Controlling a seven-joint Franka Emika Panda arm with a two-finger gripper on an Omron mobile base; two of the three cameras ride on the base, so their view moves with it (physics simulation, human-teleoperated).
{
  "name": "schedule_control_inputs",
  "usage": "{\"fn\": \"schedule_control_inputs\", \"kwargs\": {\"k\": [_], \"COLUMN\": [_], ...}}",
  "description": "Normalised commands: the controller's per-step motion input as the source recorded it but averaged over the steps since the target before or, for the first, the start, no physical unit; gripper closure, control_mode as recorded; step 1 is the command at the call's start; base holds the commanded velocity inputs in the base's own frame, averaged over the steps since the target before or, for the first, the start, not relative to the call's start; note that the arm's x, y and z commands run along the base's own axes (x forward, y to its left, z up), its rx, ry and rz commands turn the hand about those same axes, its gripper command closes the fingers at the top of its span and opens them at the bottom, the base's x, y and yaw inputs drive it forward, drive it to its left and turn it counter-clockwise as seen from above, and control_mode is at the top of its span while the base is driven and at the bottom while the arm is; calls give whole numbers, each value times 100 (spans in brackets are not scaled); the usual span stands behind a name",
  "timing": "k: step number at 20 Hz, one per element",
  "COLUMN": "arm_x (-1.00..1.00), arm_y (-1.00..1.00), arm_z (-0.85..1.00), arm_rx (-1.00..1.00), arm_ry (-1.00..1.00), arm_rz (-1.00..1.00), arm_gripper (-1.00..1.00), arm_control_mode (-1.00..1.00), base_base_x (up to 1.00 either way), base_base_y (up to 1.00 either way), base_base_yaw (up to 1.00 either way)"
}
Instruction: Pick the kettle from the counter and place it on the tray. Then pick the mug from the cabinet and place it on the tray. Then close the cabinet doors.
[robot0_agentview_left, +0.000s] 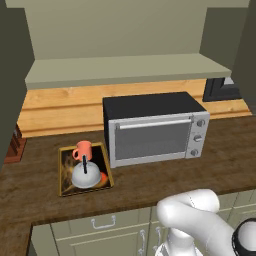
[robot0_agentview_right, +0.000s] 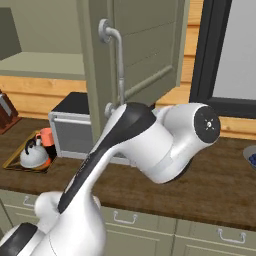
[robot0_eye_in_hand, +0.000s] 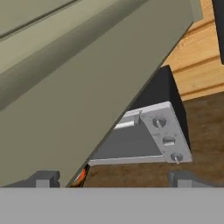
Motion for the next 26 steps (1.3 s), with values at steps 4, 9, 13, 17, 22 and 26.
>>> {"fn": "schedule_control_inputs", "kwargs": {"k": [4,9,13,17,22,26], "arm_x": [20,42,59,64,64,71], "arm_y": [76,61,51,49,51,35], "arm_z": [37,25,24,13,0,0], "arm_rx": [-1,-1,0,0,0,0], "arm_ry": [0,0,0,0,0,0], "arm_rz": [0,0,0,0,0,0], "arm_gripper": [-100,-100,-100,-100,-100,-100], "arm_control_mode": [-100,-100,-100,-100,-100,-100], "base_base_x": [0,0,0,0,0,0], "base_base_y": [0,0,0,0,0,0], "base_base_yaw": [0,0,0,0,0,0]}}
